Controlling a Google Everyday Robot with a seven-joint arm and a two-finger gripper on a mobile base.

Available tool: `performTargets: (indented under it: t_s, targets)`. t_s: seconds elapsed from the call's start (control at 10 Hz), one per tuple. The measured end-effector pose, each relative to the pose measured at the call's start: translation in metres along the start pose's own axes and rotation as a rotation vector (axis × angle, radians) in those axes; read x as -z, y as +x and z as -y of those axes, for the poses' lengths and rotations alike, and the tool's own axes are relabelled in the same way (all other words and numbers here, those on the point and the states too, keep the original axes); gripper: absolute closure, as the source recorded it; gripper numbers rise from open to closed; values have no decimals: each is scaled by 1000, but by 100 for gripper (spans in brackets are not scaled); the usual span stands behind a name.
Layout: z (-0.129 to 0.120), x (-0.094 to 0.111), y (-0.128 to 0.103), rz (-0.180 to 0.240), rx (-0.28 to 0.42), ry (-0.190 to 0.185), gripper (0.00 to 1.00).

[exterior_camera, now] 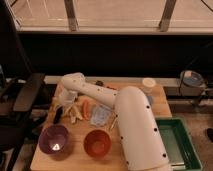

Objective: Place brush in red bowl

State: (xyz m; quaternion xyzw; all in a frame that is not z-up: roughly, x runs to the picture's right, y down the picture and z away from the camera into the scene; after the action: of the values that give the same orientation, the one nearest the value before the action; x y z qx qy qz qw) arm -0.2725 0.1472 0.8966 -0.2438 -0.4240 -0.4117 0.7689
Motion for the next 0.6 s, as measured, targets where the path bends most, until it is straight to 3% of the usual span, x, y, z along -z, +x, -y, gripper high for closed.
performTargets:
  t_s: [0.2,0.3,0.6]
  targets:
    - [0,1,0,-2,2,-2,100]
    - [1,6,0,-24,19,5,100]
    - [8,56,-1,-121,53,83,100]
